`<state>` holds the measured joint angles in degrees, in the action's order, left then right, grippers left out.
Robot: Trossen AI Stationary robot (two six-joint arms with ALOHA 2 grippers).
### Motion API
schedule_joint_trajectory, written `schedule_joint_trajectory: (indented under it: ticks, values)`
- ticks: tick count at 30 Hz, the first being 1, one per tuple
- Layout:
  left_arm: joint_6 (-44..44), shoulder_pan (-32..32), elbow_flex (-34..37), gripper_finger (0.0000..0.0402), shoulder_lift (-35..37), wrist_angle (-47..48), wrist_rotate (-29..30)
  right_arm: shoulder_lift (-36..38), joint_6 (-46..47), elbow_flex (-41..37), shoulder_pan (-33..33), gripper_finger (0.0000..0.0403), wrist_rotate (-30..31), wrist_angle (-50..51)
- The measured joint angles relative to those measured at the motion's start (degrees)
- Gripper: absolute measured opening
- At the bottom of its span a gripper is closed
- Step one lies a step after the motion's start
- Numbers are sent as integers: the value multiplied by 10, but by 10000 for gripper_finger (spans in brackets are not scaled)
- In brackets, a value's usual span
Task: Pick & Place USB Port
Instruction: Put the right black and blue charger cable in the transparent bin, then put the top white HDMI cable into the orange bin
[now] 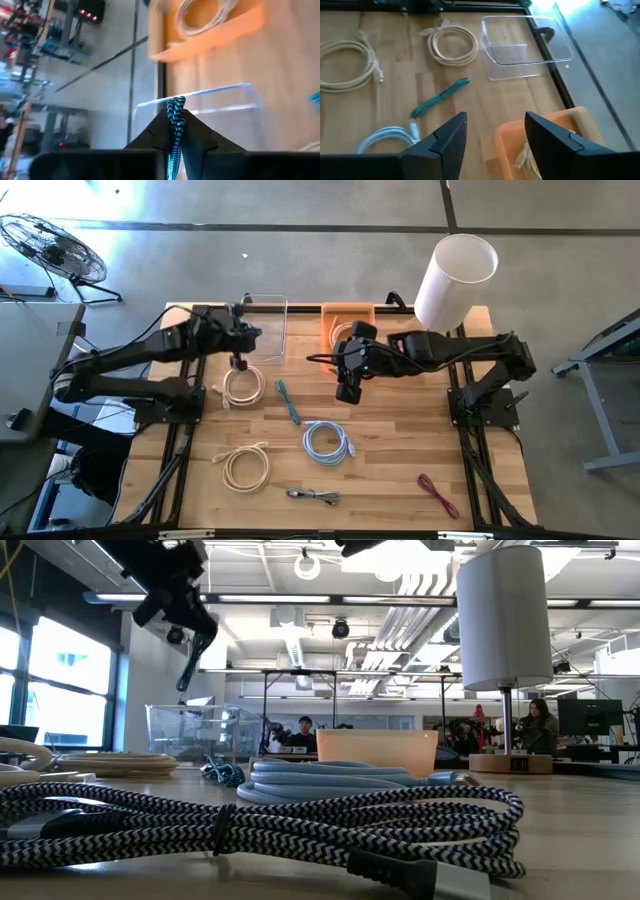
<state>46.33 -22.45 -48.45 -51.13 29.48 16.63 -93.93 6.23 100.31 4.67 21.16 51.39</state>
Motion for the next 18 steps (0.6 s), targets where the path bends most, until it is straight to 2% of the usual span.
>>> schedule_joint_trajectory:
  ticks: [6,10,13,15,18]
  values:
    - [12,-65,0,111,-26,6,-95,0,9,0,3,182,-7,-1]
    - [12,-72,0,145,-35,5,-104,0,9,0,11,175,-10,1]
    - [-4,-72,0,157,-33,2,-122,0,5,0,16,171,-10,4]
    - [-30,-72,0,158,-28,2,-166,0,-1,0,21,170,-10,10]
    - [-58,-72,0,160,-14,4,-277,0,-2,0,28,171,-11,20]
